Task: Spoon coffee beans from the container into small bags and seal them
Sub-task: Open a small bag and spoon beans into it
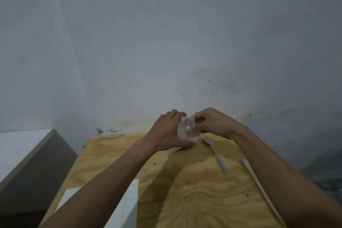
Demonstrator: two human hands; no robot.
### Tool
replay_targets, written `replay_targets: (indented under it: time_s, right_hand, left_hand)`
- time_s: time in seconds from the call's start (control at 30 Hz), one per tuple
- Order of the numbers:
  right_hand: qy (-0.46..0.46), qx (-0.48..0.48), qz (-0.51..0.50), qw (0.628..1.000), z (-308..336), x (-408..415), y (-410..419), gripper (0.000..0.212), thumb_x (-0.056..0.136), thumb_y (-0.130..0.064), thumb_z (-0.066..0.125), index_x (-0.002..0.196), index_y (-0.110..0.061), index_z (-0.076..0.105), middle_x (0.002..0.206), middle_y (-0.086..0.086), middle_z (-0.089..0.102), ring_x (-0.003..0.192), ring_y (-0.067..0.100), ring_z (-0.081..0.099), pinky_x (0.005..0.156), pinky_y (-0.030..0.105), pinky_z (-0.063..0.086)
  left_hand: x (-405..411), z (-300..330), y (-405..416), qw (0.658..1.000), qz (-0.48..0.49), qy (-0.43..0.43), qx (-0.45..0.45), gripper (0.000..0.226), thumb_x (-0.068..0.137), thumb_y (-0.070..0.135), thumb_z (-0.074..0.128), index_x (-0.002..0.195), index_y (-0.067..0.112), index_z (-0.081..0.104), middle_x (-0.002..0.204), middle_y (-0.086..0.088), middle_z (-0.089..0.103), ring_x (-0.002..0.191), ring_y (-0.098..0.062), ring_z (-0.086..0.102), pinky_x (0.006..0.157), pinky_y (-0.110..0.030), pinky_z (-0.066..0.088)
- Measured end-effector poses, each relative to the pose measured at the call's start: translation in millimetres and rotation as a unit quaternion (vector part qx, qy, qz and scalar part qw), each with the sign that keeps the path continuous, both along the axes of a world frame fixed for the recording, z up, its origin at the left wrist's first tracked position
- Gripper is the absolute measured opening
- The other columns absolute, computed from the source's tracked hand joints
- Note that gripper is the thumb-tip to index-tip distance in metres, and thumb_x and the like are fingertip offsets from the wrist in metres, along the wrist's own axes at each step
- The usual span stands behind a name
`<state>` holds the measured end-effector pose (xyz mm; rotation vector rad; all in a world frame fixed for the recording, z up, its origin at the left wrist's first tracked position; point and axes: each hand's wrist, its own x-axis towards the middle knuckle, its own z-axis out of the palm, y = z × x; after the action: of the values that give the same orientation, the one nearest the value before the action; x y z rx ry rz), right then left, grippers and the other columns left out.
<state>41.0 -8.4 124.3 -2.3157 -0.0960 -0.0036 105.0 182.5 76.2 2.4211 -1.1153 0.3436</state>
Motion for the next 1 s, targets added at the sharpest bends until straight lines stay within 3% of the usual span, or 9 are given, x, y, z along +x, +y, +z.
replay_targets:
  time_s: [0.13,0.23,0.37,0.47,0.57,0.77,1.0]
  right_hand:
    - [-0.035,0.041,-0.037,0.998,-3.1,2.5,-6.2,0.011,0.09,-0.01,0.072,0.095,-0.015,0.079,0.09,0.0,0.078,0.082,0.014,0.074,0.077,0.025,0.061]
    - [-0.061,0.064,-0.115,0.99,-12.0,5.6,-18.7,0.005,0.089,-0.012,0.077,0.093,-0.012,0.079,0.084,0.001,0.078,0.073,0.013,0.076,0.069,0.027,0.063]
    - [-0.004,-0.123,-0.21,0.97,-43.1,9.8,-34.3,0.011,0.087,-0.018,0.073,0.08,-0.011,0.076,0.078,0.003,0.075,0.067,0.021,0.072,0.065,0.036,0.063]
    - [0.085,-0.243,-0.244,0.935,-63.6,3.4,-30.5,0.033,0.088,-0.032,0.072,0.067,-0.012,0.056,0.067,0.003,0.059,0.057,0.022,0.058,0.055,0.026,0.047]
    - [0.137,-0.289,-0.238,0.917,-74.5,-4.3,-22.4,0.032,0.09,-0.031,0.069,0.072,-0.015,0.048,0.074,0.002,0.054,0.06,0.02,0.052,0.049,0.025,0.037]
    - [0.153,-0.291,-0.231,0.916,-81.6,-8.3,-12.1,0.012,0.092,-0.014,0.062,0.084,-0.012,0.053,0.079,0.003,0.053,0.062,0.019,0.051,0.051,0.028,0.037]
    - [0.089,-0.231,-0.291,0.924,-67.0,-1.4,-24.6,0.047,0.101,-0.038,0.058,0.064,-0.013,0.043,0.063,0.004,0.047,0.051,0.02,0.043,0.047,0.026,0.032]
  left_hand:
    - [1.6,-0.2,-5.2,1.0,0.025,-0.002,0.018,0.092,0.074,0.066,0.08,0.144,0.015,0.047,0.133,-0.002,0.055,0.112,-0.02,0.054,0.09,-0.027,0.037]
    - [4.7,-2.7,-4.2,0.997,0.073,0.015,0.025,0.094,0.075,0.069,0.077,0.146,0.017,0.044,0.141,-0.001,0.052,0.118,-0.021,0.052,0.099,-0.032,0.043]
    - [7.8,-4.1,-0.5,0.995,0.099,0.02,0.022,0.098,0.074,0.07,0.076,0.148,0.015,0.043,0.142,-0.004,0.052,0.121,-0.023,0.052,0.1,-0.034,0.043]
    - [9.0,-5.0,1.4,0.993,0.111,0.017,0.022,0.099,0.074,0.071,0.076,0.148,0.013,0.044,0.141,-0.005,0.053,0.121,-0.025,0.053,0.099,-0.034,0.042]
    - [10.0,-8.4,2.8,0.993,0.111,0.018,0.034,0.101,0.073,0.072,0.075,0.148,0.013,0.044,0.14,-0.006,0.053,0.12,-0.025,0.054,0.1,-0.036,0.042]
    - [8.9,-12.4,8.2,0.991,0.12,0.024,0.047,0.101,0.074,0.071,0.075,0.15,0.013,0.042,0.141,-0.006,0.052,0.123,-0.026,0.052,0.103,-0.038,0.04]
    - [13.0,-9.2,24.2,0.988,0.143,0.032,0.048,0.099,0.075,0.069,0.076,0.149,0.014,0.042,0.141,-0.006,0.052,0.124,-0.025,0.052,0.104,-0.037,0.04]
